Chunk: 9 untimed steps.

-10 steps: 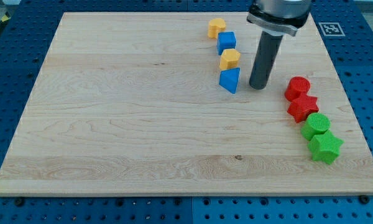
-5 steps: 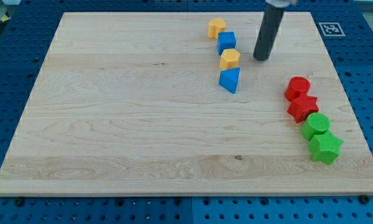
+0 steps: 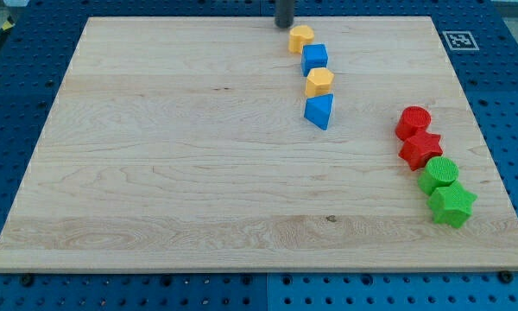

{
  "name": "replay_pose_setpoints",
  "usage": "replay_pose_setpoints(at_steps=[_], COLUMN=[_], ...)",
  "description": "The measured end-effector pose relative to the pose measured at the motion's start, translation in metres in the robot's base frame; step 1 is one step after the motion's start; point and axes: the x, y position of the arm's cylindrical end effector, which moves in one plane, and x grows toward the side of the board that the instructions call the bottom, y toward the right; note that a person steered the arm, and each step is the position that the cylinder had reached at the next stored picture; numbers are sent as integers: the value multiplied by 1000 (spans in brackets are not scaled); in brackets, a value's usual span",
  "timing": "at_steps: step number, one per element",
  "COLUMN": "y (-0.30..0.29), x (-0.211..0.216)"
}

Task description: Slide the yellow heart to a bit right

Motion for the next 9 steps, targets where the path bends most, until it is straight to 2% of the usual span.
replay_pose_setpoints(at_steps=[1,3,9], y=[-2,-2,17], x=[2,37,37])
